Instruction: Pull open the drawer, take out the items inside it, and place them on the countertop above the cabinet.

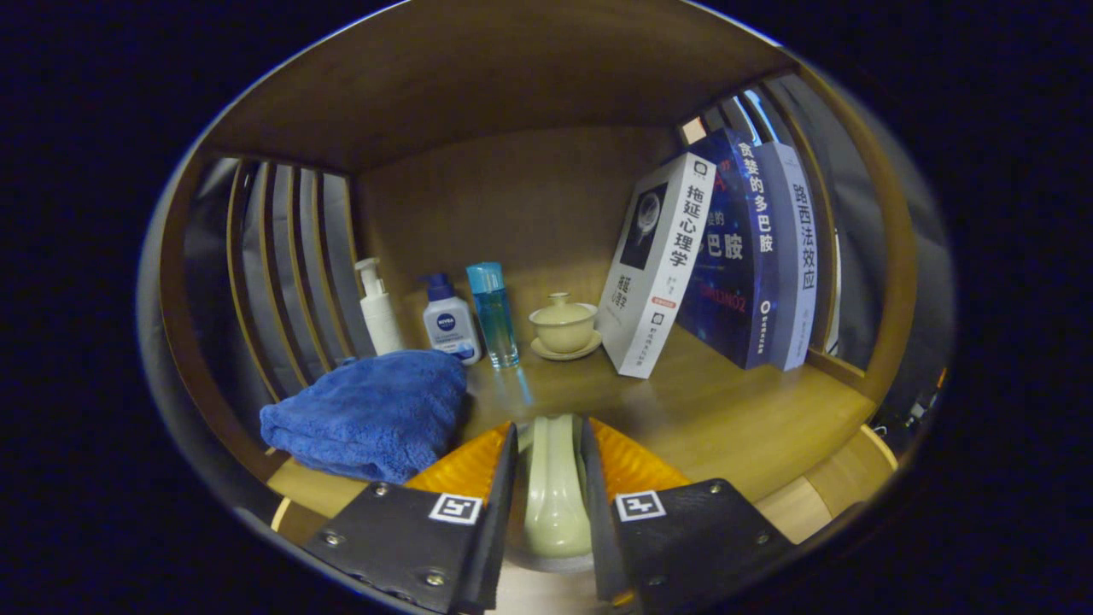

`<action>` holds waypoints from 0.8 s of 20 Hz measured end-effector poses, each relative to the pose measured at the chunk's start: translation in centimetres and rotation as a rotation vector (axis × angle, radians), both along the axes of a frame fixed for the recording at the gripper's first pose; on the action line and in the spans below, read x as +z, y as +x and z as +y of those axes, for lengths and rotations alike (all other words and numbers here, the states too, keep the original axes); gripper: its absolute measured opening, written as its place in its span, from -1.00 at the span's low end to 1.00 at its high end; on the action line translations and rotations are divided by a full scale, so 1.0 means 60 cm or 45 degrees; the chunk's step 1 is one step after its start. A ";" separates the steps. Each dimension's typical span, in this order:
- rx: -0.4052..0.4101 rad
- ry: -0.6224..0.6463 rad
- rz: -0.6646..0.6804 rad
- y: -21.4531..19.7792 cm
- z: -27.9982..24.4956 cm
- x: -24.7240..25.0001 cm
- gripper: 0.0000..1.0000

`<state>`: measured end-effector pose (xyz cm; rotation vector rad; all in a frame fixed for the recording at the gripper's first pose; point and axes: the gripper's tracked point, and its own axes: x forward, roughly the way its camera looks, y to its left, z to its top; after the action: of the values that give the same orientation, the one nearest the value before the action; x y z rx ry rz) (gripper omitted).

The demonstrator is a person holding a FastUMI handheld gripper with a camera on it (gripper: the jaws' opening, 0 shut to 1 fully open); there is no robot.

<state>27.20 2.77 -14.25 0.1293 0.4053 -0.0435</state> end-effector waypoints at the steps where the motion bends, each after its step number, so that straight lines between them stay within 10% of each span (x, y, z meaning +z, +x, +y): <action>1: -0.002 -0.012 -0.023 0.002 -0.001 0.008 -0.14; 16: 0.156 -0.126 -0.511 -0.180 0.045 0.241 -0.15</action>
<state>16.41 5.48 0.20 0.0139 0.0098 0.0821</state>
